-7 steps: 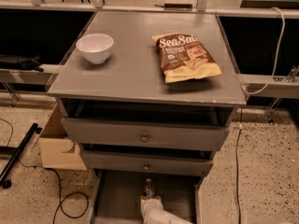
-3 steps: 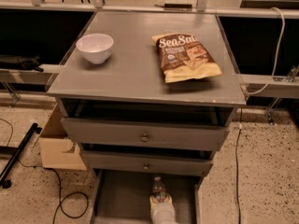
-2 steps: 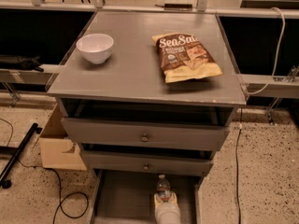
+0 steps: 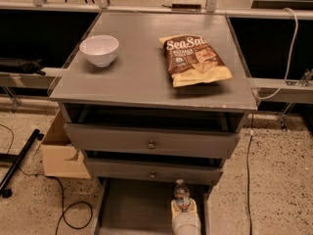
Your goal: Pick water bottle from bottom drawer and place on counter
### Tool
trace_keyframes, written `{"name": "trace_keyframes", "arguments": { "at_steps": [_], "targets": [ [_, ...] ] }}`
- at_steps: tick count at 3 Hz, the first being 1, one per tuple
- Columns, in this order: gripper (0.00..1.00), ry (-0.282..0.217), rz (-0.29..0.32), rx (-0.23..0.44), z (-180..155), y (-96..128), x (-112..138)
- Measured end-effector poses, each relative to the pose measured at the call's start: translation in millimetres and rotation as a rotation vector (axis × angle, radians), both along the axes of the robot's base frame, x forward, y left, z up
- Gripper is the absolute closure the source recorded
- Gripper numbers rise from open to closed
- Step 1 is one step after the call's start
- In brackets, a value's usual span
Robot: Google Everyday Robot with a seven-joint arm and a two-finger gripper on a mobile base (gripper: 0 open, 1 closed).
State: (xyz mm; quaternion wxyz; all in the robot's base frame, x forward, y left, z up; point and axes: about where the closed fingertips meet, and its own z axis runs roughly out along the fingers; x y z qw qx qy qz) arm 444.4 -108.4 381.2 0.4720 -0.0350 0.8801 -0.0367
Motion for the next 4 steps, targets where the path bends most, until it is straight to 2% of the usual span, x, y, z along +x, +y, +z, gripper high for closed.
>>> {"name": "trace_keyframes", "arguments": {
  "at_steps": [1,3,4],
  "targets": [
    [1.00,-0.051,-0.044,0.016,32,-34,-8],
    [1.00,-0.085,-0.058,0.007,49,-42,-6],
    [1.00,-0.156,-0.075,-0.020,87,-50,-5]
  ]
}}
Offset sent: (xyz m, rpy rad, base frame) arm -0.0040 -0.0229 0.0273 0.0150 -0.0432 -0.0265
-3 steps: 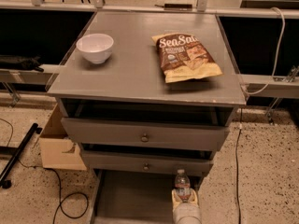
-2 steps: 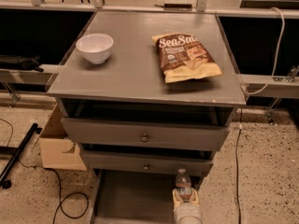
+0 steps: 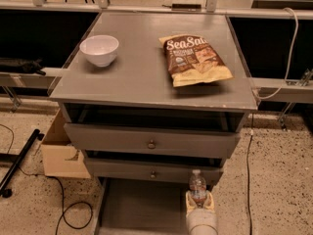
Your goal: Pick water bottle from bottom drawer and place on counter
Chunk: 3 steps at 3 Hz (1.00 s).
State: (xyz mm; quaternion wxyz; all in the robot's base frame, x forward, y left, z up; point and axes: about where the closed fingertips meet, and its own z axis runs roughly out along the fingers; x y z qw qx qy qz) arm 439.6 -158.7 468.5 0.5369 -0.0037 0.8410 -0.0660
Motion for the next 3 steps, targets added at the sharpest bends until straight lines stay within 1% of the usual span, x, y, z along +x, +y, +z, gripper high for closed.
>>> {"name": "trace_keyframes", "arguments": {
  "at_steps": [1,2,3],
  "targets": [
    [1.00,-0.076,-0.021,-0.024,44,-11,-4],
    [1.00,-0.173,-0.083,-0.022,104,-47,-19],
    [1.00,-0.173,-0.083,-0.022,104,-47,-19]
  ]
}}
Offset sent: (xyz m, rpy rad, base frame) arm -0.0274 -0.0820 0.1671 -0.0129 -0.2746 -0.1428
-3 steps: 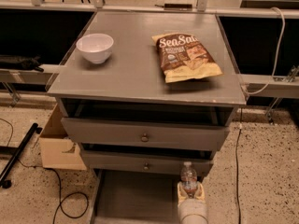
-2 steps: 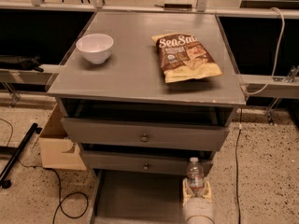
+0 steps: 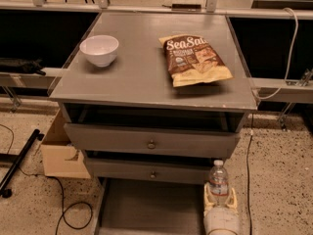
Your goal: Pick water bottle from bottom drawer and place on counter
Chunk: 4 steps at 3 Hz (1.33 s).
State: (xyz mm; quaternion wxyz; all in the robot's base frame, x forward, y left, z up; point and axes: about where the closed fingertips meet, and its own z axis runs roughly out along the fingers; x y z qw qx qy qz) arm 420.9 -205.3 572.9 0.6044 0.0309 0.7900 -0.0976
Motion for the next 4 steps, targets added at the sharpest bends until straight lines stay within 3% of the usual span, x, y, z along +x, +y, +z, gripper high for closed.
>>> {"name": "trace_keyframes", "arguments": {
  "at_steps": [1,3,4],
  "targets": [
    [1.00,-0.024,0.007,0.002,11,-5,1],
    [1.00,-0.158,-0.006,-0.013,79,-28,7],
    [1.00,-0.253,-0.055,0.059,137,-77,12]
  ]
}}
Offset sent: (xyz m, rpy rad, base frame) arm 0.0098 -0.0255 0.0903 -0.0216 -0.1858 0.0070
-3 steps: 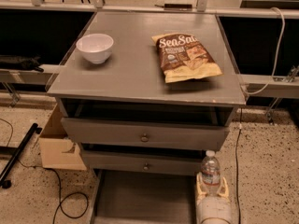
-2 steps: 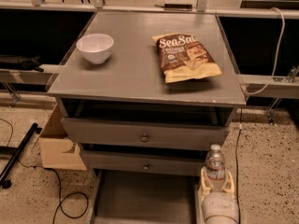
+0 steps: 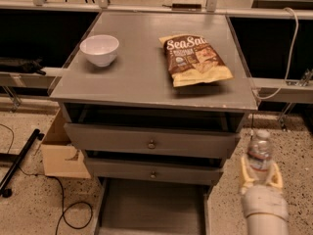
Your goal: Pick water bottle from bottom drawer and place on counter
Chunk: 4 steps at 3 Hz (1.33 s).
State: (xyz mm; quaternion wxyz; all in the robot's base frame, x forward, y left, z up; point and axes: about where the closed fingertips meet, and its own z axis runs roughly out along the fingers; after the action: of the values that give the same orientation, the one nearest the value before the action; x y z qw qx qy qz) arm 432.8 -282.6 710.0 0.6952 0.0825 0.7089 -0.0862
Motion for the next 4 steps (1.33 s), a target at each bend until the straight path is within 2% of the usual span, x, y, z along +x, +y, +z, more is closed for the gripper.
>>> {"name": "trace_keyframes", "arguments": {
  "at_steps": [1,2,3,4],
  "targets": [
    [1.00,-0.058,-0.001,0.040,38,-28,5],
    [1.00,-0.058,-0.001,0.040,38,-28,5],
    [1.00,-0.060,0.034,0.058,46,-23,9],
    [1.00,-0.086,0.091,0.039,75,-11,29]
  ]
}}
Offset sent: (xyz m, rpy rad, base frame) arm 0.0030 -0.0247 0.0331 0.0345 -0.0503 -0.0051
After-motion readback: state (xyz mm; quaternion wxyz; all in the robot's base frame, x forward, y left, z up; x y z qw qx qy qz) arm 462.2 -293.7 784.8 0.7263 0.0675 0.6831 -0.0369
